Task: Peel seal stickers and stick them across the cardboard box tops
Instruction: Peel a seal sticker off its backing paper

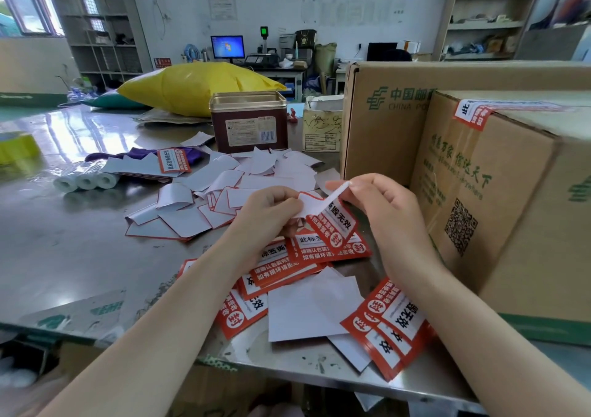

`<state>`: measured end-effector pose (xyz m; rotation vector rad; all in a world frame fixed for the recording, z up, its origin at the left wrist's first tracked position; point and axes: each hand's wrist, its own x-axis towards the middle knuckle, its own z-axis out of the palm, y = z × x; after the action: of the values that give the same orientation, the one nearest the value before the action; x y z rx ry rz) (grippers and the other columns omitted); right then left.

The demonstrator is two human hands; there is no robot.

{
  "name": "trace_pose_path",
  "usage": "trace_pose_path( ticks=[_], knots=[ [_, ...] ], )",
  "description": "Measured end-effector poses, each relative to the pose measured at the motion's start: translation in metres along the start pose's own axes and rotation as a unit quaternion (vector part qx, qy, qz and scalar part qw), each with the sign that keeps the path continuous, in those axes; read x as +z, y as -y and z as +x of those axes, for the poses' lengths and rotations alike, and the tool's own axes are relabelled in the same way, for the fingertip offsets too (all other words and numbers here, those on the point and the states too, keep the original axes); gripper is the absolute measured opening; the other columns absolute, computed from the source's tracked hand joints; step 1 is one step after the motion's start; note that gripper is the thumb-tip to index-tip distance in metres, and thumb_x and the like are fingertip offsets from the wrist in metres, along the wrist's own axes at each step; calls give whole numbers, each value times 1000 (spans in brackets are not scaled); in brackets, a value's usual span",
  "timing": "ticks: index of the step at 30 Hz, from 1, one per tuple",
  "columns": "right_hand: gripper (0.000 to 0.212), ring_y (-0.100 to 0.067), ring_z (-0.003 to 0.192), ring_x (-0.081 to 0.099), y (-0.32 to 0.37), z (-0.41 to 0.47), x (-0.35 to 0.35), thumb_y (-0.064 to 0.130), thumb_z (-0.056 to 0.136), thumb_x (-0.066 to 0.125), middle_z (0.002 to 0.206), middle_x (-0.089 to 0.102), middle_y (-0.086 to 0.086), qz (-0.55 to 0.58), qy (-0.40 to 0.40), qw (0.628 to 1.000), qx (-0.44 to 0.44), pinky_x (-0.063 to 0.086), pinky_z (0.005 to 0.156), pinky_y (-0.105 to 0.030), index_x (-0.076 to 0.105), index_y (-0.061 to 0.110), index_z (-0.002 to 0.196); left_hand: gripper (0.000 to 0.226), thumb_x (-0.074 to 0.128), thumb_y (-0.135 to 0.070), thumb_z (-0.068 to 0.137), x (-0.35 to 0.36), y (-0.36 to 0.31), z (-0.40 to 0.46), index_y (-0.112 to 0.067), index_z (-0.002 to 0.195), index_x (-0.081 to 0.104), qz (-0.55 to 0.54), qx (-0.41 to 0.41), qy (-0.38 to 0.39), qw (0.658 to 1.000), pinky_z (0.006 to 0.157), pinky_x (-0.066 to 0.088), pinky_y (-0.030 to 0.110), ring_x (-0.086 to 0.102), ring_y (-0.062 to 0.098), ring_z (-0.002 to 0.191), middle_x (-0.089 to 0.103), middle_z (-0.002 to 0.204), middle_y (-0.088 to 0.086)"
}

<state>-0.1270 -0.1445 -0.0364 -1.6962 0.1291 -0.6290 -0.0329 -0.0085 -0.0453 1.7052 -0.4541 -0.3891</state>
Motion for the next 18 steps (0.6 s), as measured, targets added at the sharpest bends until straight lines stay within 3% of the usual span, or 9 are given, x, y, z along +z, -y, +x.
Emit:
trace_pose_path(
  ticks=[3, 6, 10, 12, 14, 18],
  knots=[
    [30, -6, 72, 68, -2, 2, 0, 37, 94, 43, 76, 69, 8, -25, -15, 1000, -7, 56, 63, -21, 65, 20, 83, 13, 53, -22, 93, -1, -1, 0, -14, 91, 64, 5, -4, -27, 1000, 58, 48, 21, 63, 6, 60, 71, 78, 2],
    [31, 0, 70, 68, -2, 4, 1, 40, 93, 43, 73, 71, 15, -1, -23, 1000, -3, 55, 60, -14, 66, 26, 79, 10, 54, -21, 92, -2, -2, 0, -18, 96, 62, -20, -16, -86, 996, 54, 48, 21, 67, 9, 61, 73, 81, 1],
    [29, 2, 74, 68, -1, 2, 2, 40, 94, 42, 74, 71, 21, 2, -11, 1000, -19, 55, 63, -14, 65, 30, 79, 10, 52, -18, 91, -6, -1, 2, -27, 95, 53, -9, 1, -160, 987, 69, 52, 34, 66, 21, 79, 69, 93, 5],
    [28, 2, 75, 68, 0, 2, 1, 38, 94, 42, 75, 70, 21, 10, -13, 1000, -19, 56, 64, -17, 65, 32, 79, 14, 49, -14, 91, -5, -1, 3, -26, 89, 57, 4, 25, -193, 981, 74, 48, 33, 60, 18, 87, 65, 99, 2],
    [25, 6, 73, 66, 2, 1, 0, 37, 95, 42, 73, 69, 25, 17, -16, 1000, -20, 53, 58, -11, 64, 33, 82, 20, 48, -13, 92, -5, -1, 5, -24, 85, 63, 5, 33, -224, 974, 79, 49, 30, 58, 17, 94, 62, 102, -4],
    [21, 20, 64, 58, 4, -1, -1, 31, 96, 42, 65, 63, 33, 15, -42, 999, -31, 41, 48, 1, 58, 38, 83, 24, 50, -13, 91, -9, 1, 8, -25, 90, 70, 4, 15, -266, 964, 100, 43, 39, 49, 14, 111, 54, 105, -12]
  ],
)
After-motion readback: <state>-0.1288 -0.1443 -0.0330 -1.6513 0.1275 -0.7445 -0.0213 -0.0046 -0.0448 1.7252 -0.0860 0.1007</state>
